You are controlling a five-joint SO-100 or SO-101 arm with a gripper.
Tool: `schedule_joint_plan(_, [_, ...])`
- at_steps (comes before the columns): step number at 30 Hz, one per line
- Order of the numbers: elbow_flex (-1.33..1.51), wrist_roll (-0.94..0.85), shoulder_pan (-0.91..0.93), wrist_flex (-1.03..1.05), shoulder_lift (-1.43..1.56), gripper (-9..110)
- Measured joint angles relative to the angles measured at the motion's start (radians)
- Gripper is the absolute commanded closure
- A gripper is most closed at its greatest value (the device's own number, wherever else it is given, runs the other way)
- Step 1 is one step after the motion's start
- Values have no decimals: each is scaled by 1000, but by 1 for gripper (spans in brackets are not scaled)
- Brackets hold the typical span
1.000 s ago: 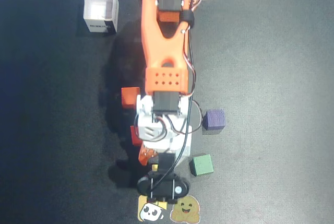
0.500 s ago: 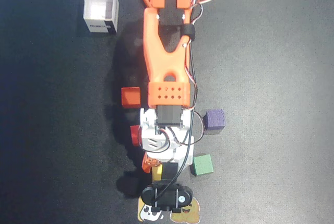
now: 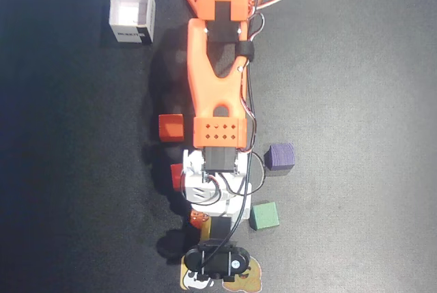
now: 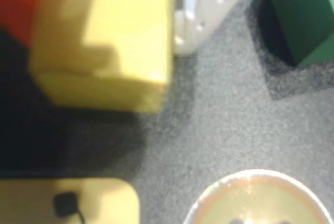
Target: Put the yellow cube on top of the green cube.
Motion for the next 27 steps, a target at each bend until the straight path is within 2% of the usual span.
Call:
schedule_joint_plan(4, [0, 0, 0, -6, 0, 97])
schedule_joint_plan(17, [0, 0, 0, -3, 2, 96])
schedule_joint_plan(27, [38, 0, -6, 58, 161, 96])
